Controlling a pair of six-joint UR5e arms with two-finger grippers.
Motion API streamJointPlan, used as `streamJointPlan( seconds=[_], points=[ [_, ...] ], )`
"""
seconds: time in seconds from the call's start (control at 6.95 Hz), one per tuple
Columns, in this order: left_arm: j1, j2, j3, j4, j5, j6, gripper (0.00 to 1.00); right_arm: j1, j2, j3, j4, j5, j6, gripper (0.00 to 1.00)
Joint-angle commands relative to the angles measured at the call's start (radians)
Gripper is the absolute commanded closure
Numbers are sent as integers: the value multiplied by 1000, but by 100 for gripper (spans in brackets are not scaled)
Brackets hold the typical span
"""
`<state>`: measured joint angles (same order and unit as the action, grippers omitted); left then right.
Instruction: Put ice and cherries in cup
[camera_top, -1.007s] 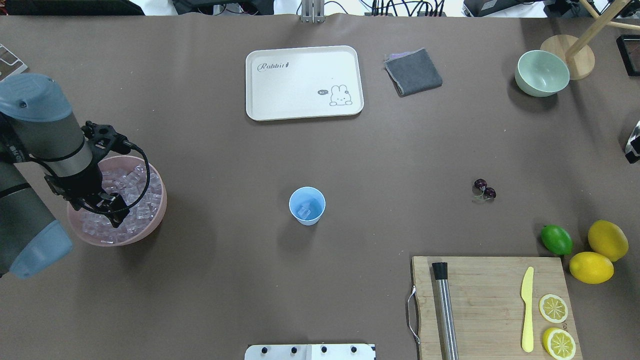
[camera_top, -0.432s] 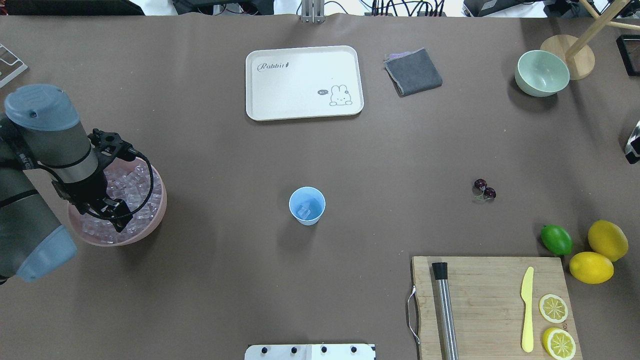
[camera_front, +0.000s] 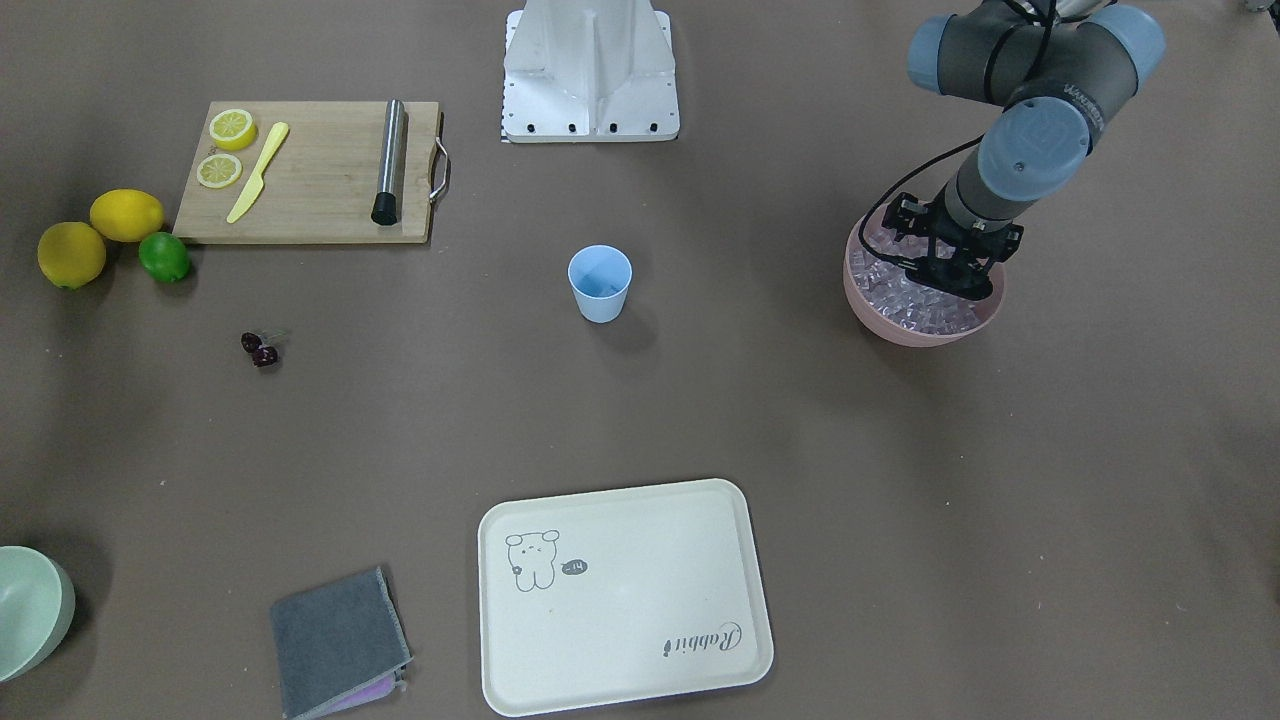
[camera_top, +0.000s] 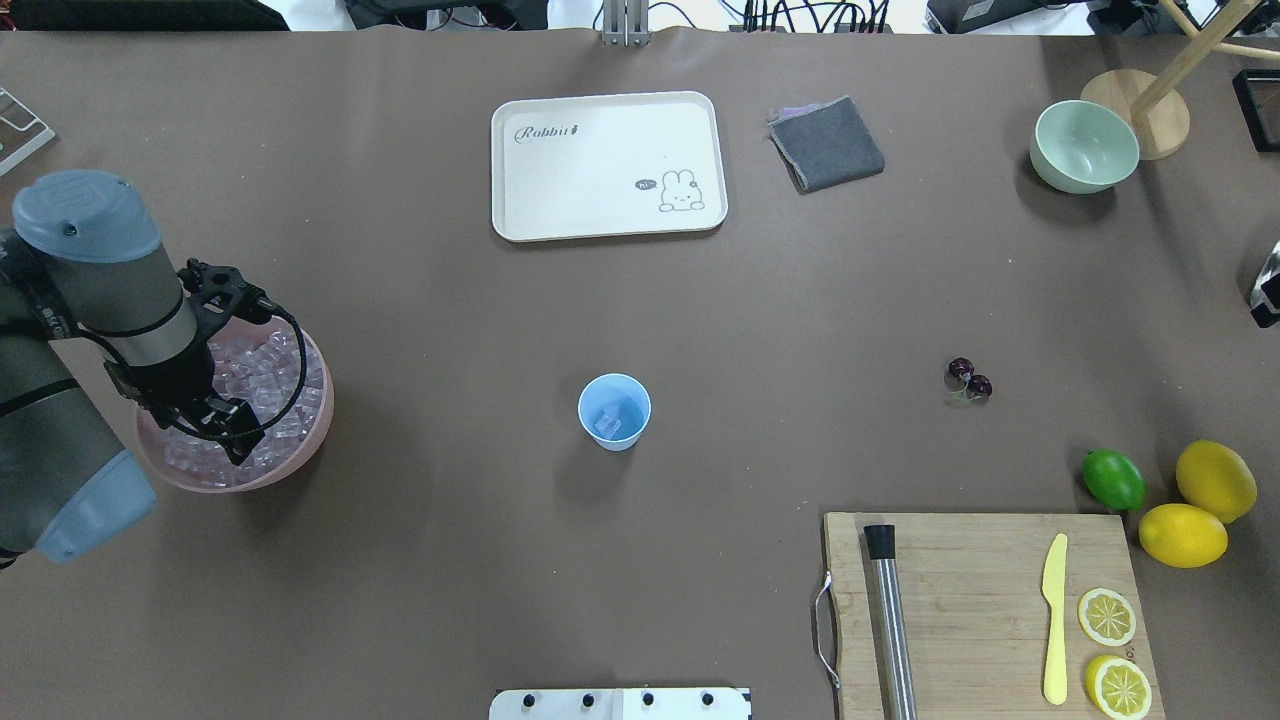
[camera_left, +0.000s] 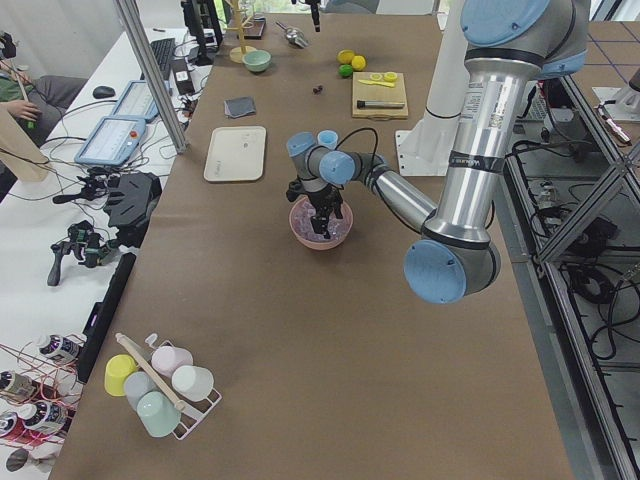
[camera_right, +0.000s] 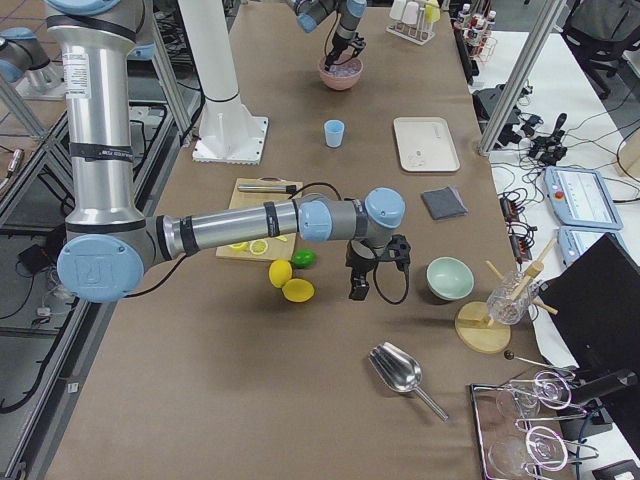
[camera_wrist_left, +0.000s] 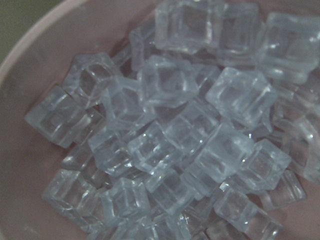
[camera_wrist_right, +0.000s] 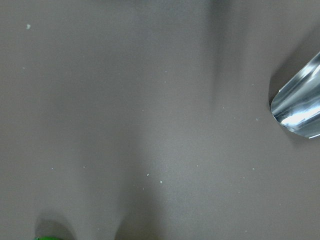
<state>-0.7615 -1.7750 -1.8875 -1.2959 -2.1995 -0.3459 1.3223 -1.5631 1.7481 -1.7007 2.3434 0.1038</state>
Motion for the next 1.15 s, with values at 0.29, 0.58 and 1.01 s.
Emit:
streamJointPlan(
  seconds=[0.29,0.58,1.01],
  points=[
    [-2,-1,27,1,1,35,9,0,0,-1,1,1,1,0],
    [-2,-1,27,1,0,35,25,-2,0,-1,1,-1,1,0],
    [-12,-1,24,4,-2,42,64,-2,0,-1,1,1,1,0]
  ],
)
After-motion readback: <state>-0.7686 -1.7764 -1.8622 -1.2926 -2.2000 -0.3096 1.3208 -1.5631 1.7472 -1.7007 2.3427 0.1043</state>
